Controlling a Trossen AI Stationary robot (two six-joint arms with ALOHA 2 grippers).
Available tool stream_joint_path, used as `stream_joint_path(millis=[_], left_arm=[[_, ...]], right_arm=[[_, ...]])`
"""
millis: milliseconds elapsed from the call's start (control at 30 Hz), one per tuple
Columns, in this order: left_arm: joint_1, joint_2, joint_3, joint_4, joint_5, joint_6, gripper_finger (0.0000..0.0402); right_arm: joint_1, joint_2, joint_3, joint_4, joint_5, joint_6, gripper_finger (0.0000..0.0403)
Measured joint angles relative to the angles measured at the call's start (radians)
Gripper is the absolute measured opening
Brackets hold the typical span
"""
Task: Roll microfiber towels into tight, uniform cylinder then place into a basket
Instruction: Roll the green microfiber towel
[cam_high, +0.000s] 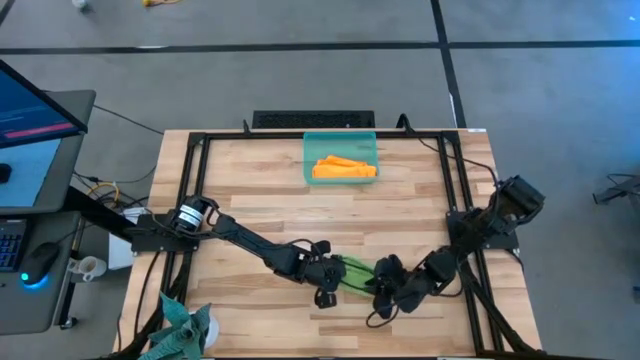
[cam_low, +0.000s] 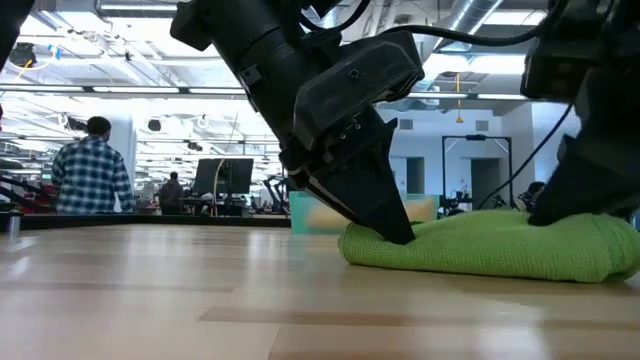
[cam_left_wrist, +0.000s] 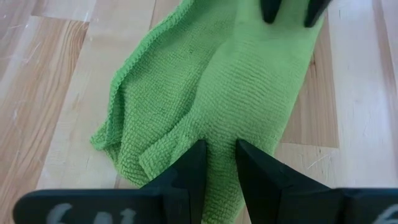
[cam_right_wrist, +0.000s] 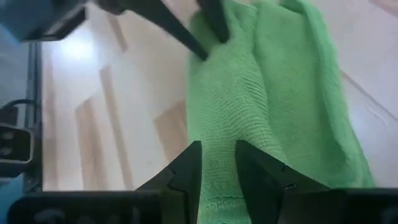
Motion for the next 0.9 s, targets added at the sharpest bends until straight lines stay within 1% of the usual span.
stream_joint_path(millis=[67, 133, 300, 567, 700, 900], left_arm=[[0.0, 0.0, 0.0, 0.001, 0.0, 0.0, 0.0083], [0.0, 0.0, 0.001, 0.002, 0.0, 0.0, 0.0083], [0.004, 0.0, 0.001, 0.0, 0.0, 0.0, 0.0083], [0.01, -0.001, 0.001, -0.001, 0.001, -0.005, 0.0086], [0.01, -0.001, 0.001, -0.004, 0.001, -0.004, 0.0106], [0.011, -0.001, 0.002, -0.011, 0.001, 0.002, 0.0155]], right_arm=[[0.0, 0.009, 0.002, -0.023, -0.002, 0.043, 0.0122], [0.0, 0.037, 0.003, -0.016, -0.012, 0.051, 0.0122], [0.0, 0.101, 0.009, 0.039, -0.034, 0.061, 0.0122], [0.001, 0.087, 0.004, 0.029, -0.063, 0.047, 0.0122], [0.004, 0.087, 0.004, 0.027, -0.067, 0.039, 0.0122], [0.028, 0.087, 0.002, 0.026, -0.061, 0.036, 0.0122]])
